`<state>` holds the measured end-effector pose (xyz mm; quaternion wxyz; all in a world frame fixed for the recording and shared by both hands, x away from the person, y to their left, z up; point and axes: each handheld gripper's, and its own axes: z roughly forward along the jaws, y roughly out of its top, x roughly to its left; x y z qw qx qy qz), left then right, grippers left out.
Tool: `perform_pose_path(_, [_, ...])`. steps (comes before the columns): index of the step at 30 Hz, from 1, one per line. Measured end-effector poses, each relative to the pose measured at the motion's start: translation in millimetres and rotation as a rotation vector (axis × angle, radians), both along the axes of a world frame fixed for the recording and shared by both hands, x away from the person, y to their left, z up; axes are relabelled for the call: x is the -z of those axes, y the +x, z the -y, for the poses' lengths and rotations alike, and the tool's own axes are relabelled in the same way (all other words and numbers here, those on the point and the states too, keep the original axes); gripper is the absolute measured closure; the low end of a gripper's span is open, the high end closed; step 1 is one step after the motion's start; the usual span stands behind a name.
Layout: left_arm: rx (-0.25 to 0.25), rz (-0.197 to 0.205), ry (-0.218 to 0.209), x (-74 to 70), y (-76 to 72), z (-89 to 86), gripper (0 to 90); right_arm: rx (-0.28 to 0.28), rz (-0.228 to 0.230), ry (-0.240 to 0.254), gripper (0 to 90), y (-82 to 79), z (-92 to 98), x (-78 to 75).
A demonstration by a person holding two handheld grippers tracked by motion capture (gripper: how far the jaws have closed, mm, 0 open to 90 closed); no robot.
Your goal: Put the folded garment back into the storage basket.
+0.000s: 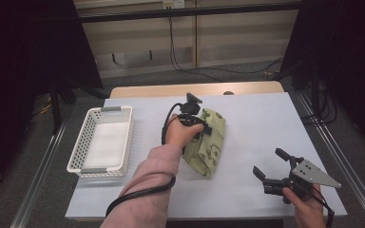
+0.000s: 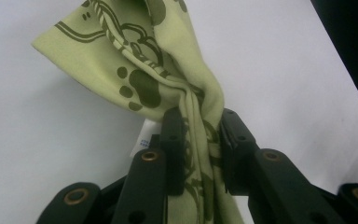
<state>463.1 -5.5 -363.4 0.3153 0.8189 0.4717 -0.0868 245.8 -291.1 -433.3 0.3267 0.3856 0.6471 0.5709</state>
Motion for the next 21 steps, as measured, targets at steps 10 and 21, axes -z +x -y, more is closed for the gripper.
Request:
perform_pose_path(10, [-0.006, -0.016, 0.032, -19.6, 5.4, -15.5, 74.2, 0.002, -0.002, 0.003, 1.1, -0.5, -0.3, -0.3])
perform_pose_path(21, [0.007, -0.024, 0.07, -28.3, 9.6, -27.6, 74.1, 0.002, -0.001, 0.003, 1.1, -0.3, -0.2, -0.2])
